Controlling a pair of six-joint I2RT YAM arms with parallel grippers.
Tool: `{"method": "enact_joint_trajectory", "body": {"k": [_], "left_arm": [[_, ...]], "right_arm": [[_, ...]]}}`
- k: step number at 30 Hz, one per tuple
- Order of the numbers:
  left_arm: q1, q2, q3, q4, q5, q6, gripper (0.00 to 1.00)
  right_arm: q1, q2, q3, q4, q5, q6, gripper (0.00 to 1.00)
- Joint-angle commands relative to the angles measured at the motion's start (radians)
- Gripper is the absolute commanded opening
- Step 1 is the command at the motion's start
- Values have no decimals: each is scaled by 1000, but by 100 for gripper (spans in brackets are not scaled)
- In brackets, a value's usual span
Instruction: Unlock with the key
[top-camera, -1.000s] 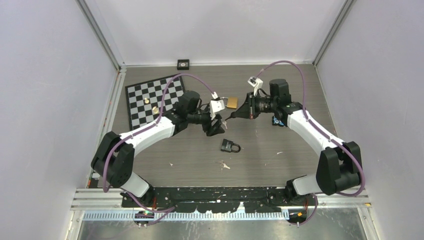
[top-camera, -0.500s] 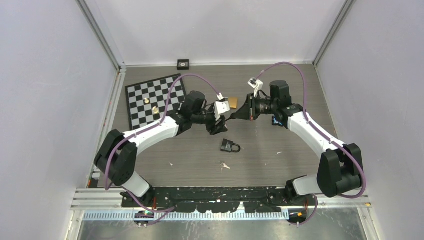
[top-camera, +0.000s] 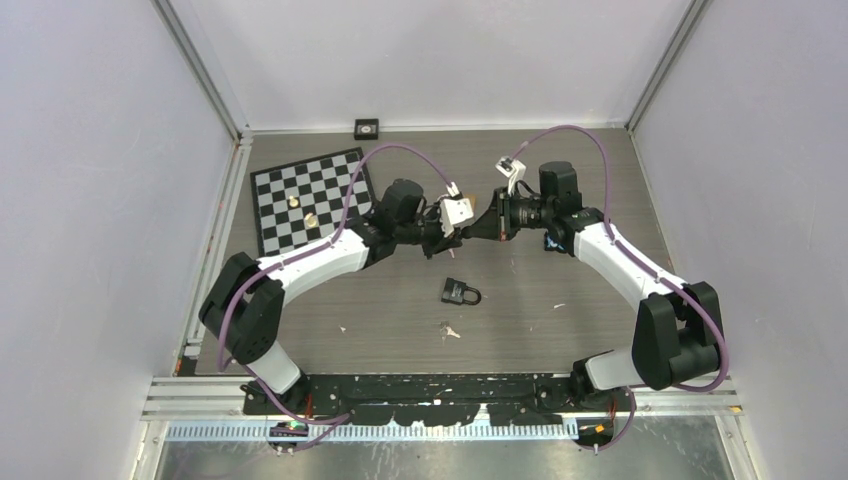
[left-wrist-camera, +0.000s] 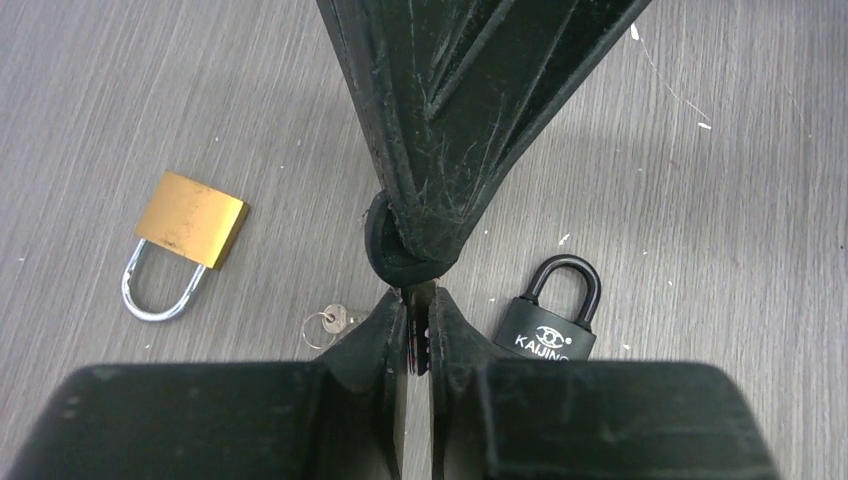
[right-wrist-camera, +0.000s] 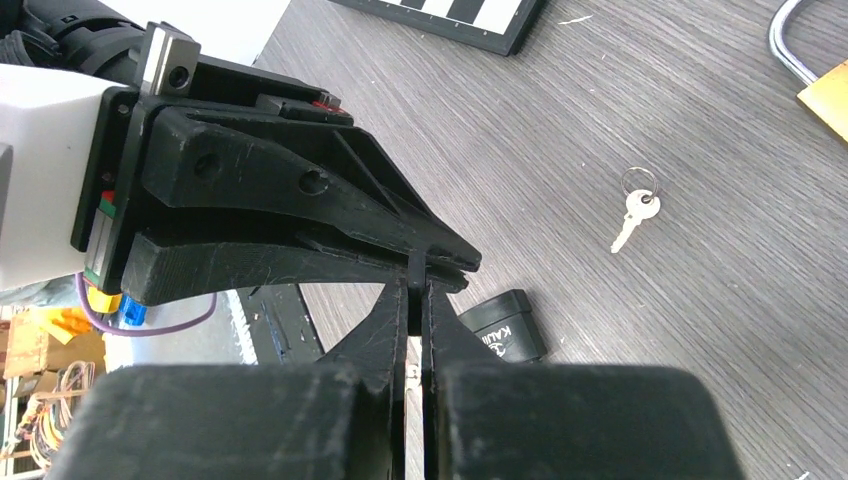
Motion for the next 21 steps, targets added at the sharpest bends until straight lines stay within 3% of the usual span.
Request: {"method": "enact_joint_trajectory", "body": {"k": [1, 4, 12, 21], "left_arm": [[-14, -3, 40, -3, -9, 35, 4], [-24, -8, 40, -31, -11, 55, 0], [-47, -21, 36, -71, -19, 104, 0], [-51, -21, 38, -70, -32, 103, 0]], "right_arm": [[1, -3, -5, 43, -23, 10, 0], [1, -1, -9, 52, -27, 17, 2], [1, 2, -13, 62, -35, 30, 22], [2, 9, -15, 67, -49, 33, 25]]}}
